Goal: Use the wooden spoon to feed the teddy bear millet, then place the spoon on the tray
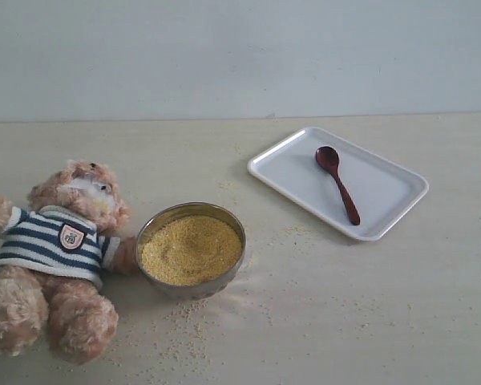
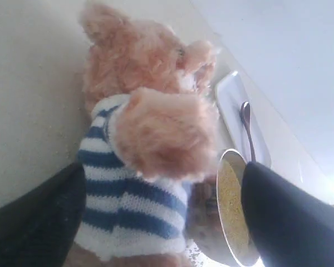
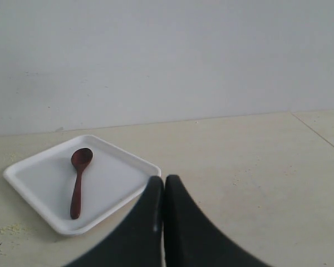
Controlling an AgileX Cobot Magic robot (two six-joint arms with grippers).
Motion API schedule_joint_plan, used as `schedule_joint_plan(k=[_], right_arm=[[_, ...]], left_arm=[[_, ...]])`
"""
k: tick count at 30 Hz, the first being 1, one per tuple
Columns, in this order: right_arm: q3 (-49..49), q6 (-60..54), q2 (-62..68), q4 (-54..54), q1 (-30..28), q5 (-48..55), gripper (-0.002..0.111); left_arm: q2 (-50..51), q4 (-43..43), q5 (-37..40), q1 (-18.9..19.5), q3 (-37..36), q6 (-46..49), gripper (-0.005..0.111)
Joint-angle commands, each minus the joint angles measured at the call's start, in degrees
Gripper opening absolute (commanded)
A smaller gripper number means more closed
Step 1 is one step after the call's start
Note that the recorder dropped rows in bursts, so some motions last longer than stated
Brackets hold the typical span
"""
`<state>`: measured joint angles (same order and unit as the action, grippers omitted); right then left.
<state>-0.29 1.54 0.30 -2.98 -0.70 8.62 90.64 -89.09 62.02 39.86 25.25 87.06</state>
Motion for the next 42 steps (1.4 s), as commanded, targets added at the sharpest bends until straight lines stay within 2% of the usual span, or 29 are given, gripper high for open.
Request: schedule_joint_plan(k=[1, 5, 7, 12, 15, 24, 42], right_arm=[[0.3, -0.1, -0.3, 0.1, -0.4, -0.3, 0.000], [0.3, -0.1, -0.3, 0.1, -0.4, -0.3, 0.000], [0.3, -0.1, -0.3, 0.1, -0.4, -0.3, 0.000], [0.3, -0.1, -0.3, 0.1, -0.4, -0.3, 0.000], [0.3, -0.1, -0.3, 0.1, -0.4, -0.3, 0.000], [0.3, -0.1, -0.3, 0.1, -0.4, -0.3, 0.000], [0.3, -0.1, -0.3, 0.1, -0.4, -0.3, 0.000]], left_arm=[[-6.0, 1.3, 3.3, 1.2, 0.1, -1.8, 0.073], [-11.4, 1.3, 7.4, 1.2, 0.1, -2.2, 0.072], [-13.8, 1.3, 7.9, 1.2, 0.1, -3.1, 0.063], [-19.7, 0.9, 7.9, 1.2, 0.1, -4.1, 0.025], [-21.8, -1.9, 7.9, 1.2, 0.1, -4.1, 0.006], [-26.5, -2.5, 7.9, 1.2, 0.1, -7.3, 0.005], [-26.6, -2.5, 7.9, 1.2, 0.1, -7.1, 0.005]])
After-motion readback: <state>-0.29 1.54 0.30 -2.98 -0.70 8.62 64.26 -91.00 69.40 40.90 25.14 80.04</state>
